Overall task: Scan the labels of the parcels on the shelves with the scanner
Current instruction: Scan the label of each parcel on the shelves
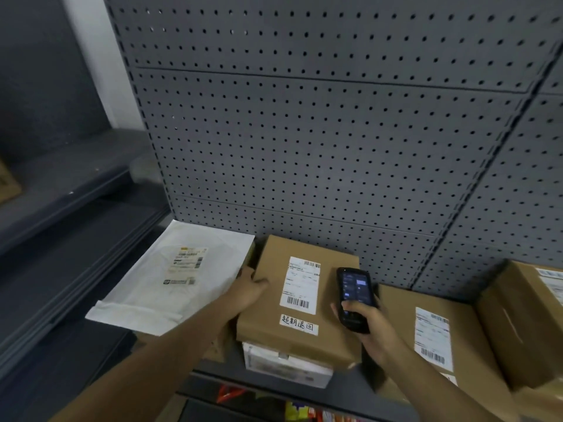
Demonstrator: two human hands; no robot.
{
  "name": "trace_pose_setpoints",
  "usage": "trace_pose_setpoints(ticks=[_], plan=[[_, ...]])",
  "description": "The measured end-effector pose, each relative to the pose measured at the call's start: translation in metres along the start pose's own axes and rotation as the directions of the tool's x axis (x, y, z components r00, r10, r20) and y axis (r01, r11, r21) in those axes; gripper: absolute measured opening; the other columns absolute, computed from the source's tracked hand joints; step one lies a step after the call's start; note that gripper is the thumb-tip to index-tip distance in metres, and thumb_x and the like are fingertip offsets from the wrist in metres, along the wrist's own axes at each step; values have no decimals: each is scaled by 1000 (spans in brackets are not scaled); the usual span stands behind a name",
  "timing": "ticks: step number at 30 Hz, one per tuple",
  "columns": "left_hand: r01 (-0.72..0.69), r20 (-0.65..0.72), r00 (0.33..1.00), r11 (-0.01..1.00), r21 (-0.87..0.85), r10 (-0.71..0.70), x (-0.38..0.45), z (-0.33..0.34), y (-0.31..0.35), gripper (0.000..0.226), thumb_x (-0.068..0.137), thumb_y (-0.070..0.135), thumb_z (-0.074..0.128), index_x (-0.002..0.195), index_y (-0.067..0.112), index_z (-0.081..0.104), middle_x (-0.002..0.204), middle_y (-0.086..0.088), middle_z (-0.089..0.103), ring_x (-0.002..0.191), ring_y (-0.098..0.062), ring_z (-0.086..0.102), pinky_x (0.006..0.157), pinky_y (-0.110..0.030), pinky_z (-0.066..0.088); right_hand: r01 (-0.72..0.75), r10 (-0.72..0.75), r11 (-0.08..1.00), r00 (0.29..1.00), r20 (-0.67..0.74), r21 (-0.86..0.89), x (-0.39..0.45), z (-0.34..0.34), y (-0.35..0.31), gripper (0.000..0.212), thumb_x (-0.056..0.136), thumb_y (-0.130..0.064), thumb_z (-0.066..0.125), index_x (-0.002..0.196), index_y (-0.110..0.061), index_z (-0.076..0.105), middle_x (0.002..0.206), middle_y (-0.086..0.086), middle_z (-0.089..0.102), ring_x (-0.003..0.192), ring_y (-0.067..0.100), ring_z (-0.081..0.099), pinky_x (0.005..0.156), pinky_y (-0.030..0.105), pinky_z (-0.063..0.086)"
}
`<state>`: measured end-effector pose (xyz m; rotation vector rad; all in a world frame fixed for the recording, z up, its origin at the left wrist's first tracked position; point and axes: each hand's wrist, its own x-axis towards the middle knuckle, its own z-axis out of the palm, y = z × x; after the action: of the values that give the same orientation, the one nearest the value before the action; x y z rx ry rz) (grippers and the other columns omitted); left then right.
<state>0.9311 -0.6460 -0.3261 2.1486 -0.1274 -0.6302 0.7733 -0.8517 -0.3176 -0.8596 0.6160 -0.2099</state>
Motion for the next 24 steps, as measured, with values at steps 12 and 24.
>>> trace_pose_setpoints(ticks=[12, 24], plan=[[206, 295, 953, 855, -476, -65, -1, 4, -18, 83, 77, 29, 79, 141, 19, 27, 126, -12, 54, 113, -31, 58, 99, -50, 47, 2, -2, 999, 1000, 15, 40, -47, -18, -8, 78, 71, 13, 67, 140, -11, 42, 135, 21, 54, 119, 38, 57, 72, 36, 62], [-5, 336, 895, 758, -652, 294, -116, 14, 22, 79, 59, 13, 84, 132, 13, 55, 124, -14, 66, 114, -31, 63, 95, -47, 51, 250, -248, 968, 967, 60, -29, -179, -33, -43, 56, 78, 16, 62, 127, -11, 54, 119, 20, 66, 95, 37, 71, 85, 41, 59]])
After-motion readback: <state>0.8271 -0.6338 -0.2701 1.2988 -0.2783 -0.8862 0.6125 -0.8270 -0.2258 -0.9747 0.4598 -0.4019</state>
